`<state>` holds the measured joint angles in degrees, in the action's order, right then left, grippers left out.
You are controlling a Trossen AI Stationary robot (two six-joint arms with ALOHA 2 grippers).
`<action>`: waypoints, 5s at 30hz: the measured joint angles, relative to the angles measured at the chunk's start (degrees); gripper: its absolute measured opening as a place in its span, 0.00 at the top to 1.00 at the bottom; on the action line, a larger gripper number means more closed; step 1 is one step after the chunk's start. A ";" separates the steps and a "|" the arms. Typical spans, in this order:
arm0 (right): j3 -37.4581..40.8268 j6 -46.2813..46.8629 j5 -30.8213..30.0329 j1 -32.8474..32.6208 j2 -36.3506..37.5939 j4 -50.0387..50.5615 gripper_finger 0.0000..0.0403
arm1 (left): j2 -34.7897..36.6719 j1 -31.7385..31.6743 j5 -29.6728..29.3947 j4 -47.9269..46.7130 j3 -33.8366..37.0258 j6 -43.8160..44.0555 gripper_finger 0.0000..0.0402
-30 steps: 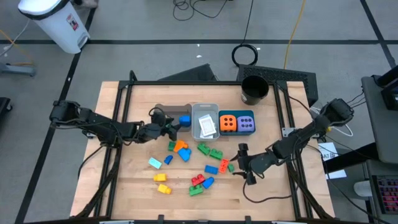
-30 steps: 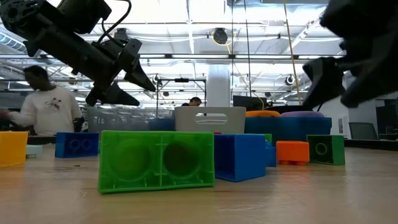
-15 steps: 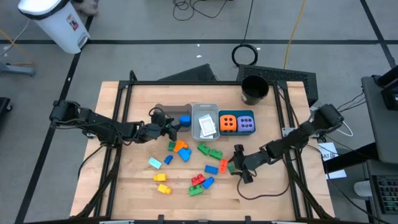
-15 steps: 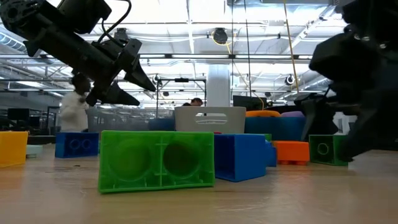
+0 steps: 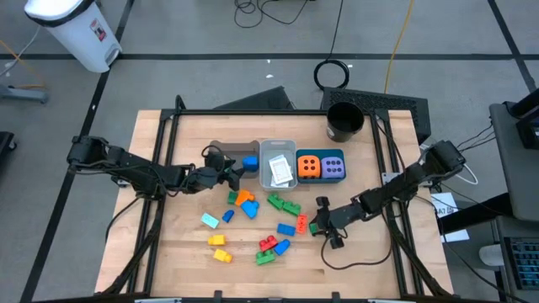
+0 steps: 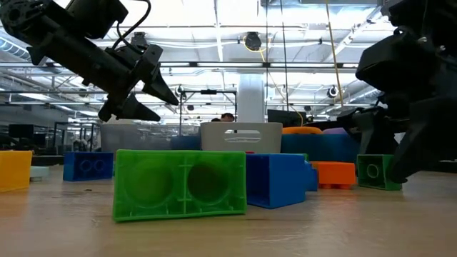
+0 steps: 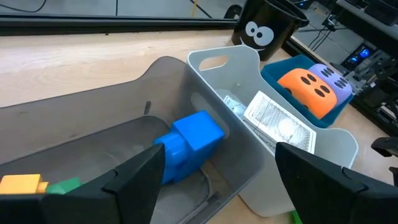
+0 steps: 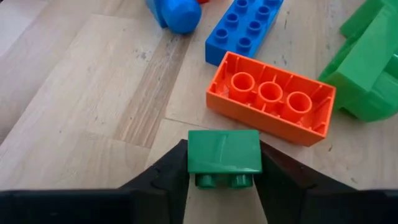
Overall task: Pick & Place Toys
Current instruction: Put the green game piece into the black bin
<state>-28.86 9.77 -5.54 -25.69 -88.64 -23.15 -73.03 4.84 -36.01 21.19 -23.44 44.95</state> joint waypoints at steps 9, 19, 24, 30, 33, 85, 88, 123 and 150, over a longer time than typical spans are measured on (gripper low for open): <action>-2.24 -2.31 1.17 -0.36 6.92 3.21 0.66 | -0.02 0.00 7.62 8.13 0.00 -1.77 0.22; -3.13 -20.92 -11.55 -5.75 15.92 -6.72 0.66 | -0.02 4.60 20.72 27.91 -0.10 -13.75 0.22; -3.13 -32.63 -23.24 -6.23 15.81 -9.30 0.66 | -2.31 6.71 20.11 28.96 -2.59 -13.89 0.22; -3.26 -41.99 -25.15 -5.71 13.67 -17.25 0.65 | -11.51 7.04 21.51 28.27 -11.55 -15.73 0.22; -3.63 -46.02 -31.52 -5.86 12.75 -17.00 0.66 | -18.00 7.04 23.96 27.96 -18.09 -16.39 0.22; -3.76 -42.46 -57.46 -14.97 16.78 -20.27 0.33 | -15.68 7.47 -2.45 -7.48 -31.50 -17.43 0.61; -3.74 -41.69 -57.48 -14.93 16.90 -20.24 0.34 | -10.87 7.18 -7.20 -7.89 -25.02 -13.51 0.61; -3.67 -35.89 -54.14 -12.11 16.83 -18.21 0.37 | -4.28 -1.57 -7.45 -10.18 -2.60 11.94 0.31; -8.38 1.58 -15.32 1.81 0.56 -0.86 0.37 | -0.66 -1.29 -1.39 3.65 -2.82 1.92 0.30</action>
<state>-37.25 11.35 -20.86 -23.88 -88.08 -24.01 -73.69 3.55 -37.40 24.84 -26.26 46.87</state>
